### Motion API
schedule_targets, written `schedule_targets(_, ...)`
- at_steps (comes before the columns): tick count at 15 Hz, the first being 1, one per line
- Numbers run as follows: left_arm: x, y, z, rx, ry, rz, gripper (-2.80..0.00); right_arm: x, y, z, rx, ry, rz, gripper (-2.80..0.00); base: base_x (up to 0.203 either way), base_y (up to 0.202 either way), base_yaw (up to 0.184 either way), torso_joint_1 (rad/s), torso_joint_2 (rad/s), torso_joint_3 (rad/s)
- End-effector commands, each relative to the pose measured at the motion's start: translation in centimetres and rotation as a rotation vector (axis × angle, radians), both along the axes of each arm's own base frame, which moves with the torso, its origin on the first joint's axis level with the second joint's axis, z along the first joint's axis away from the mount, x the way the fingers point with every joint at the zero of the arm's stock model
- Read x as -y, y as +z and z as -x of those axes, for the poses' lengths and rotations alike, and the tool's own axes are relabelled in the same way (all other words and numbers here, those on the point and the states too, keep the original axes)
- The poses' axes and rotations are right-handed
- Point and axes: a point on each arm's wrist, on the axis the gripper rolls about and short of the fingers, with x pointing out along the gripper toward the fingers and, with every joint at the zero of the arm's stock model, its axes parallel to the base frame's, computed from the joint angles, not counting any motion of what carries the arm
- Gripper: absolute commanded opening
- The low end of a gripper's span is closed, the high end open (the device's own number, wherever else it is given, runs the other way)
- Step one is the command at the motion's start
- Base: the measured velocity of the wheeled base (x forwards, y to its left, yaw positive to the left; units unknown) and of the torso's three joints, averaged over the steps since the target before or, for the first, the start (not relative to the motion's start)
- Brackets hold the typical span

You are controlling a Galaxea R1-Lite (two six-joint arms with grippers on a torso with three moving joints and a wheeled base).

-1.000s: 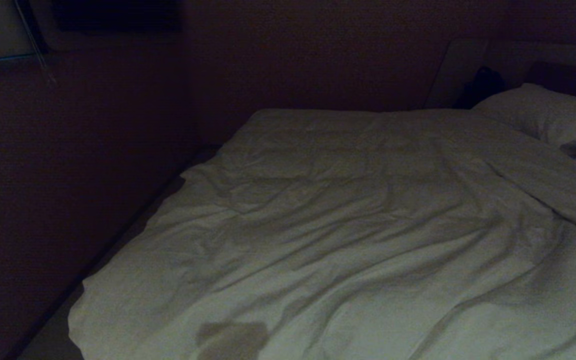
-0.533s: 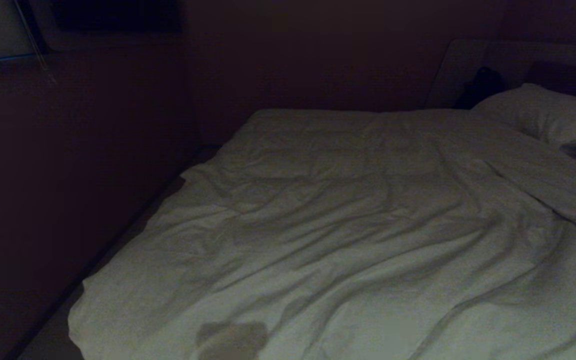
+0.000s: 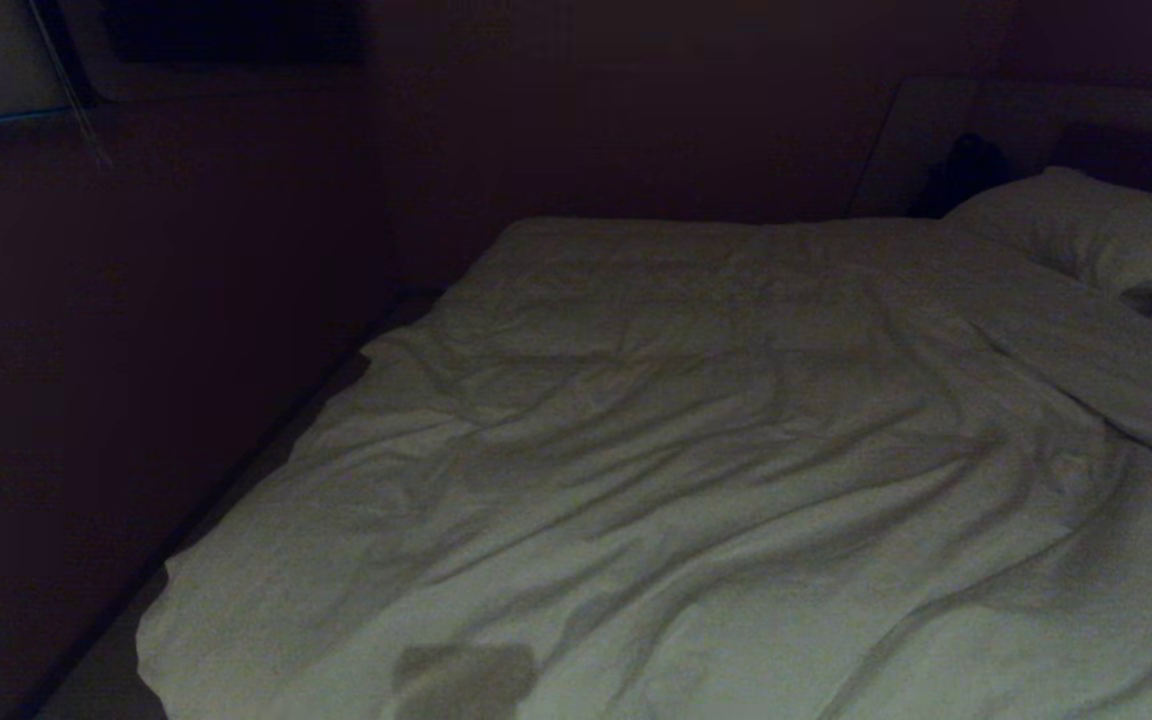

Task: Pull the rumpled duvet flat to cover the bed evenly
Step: Flatten the corners of the folded blanket

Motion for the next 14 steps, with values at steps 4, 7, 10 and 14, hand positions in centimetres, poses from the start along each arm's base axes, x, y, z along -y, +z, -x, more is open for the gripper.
schedule_targets(4, -0.07, -0.55, -0.01, -0.052, 0.03, -0.003, -2.8, 0.0, 0.0, -0.01, -0.001, 0.001, 0.0, -2.8, 0.0, 0.0, 0.0, 0.0, 0.0, 0.0)
schedule_targets(7, -0.06, -0.52, -0.01, -0.049, 0.025, 0.006, -2.8, 0.0, 0.0, -0.01, -0.001, 0.001, 0.0, -2.8, 0.0, 0.0, 0.0, 0.0, 0.0, 0.0)
schedule_targets(10, -0.06, -0.53, -0.01, -0.051, 0.028, 0.007, -2.8, 0.0, 0.0, -0.01, -0.001, 0.001, 0.0, -2.8, 0.0, 0.0, 0.0, 0.0, 0.0, 0.0)
schedule_targets(14, -0.06, -0.55, -0.01, -0.052, 0.028, 0.0, -2.8, 0.0, 0.0, -0.01, -0.001, 0.001, 0.0, -2.8, 0.0, 0.0, 0.0, 0.0, 0.0, 0.0)
